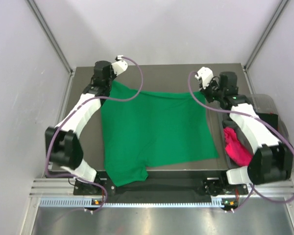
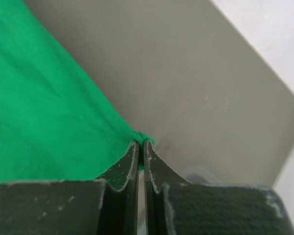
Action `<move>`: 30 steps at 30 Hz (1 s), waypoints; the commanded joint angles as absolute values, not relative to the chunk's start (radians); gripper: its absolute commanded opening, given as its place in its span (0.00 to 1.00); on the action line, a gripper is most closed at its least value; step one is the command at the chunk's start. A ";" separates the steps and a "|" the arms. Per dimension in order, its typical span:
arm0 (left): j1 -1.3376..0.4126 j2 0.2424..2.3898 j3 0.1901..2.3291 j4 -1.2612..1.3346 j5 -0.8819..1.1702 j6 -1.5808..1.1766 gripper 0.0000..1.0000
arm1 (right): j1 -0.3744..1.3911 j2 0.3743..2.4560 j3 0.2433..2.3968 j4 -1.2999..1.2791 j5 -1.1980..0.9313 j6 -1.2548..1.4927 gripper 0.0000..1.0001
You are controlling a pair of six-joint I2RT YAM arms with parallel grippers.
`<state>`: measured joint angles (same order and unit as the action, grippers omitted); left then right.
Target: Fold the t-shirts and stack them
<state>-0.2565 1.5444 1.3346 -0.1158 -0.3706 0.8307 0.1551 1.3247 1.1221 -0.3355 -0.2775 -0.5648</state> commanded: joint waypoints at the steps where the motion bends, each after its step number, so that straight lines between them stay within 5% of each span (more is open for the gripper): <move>1: -0.238 1.687 1.469 0.115 -0.380 0.798 0.00 | 0.153 1.442 1.167 -0.099 -0.269 -0.572 0.00; 15: -0.210 2.224 1.930 0.163 -0.460 0.696 0.00 | 0.089 1.986 1.546 0.045 -0.207 -0.426 0.00; 30: -0.219 2.301 2.076 0.125 -0.430 0.595 0.00 | 0.084 2.161 1.773 0.003 -0.204 -0.365 0.00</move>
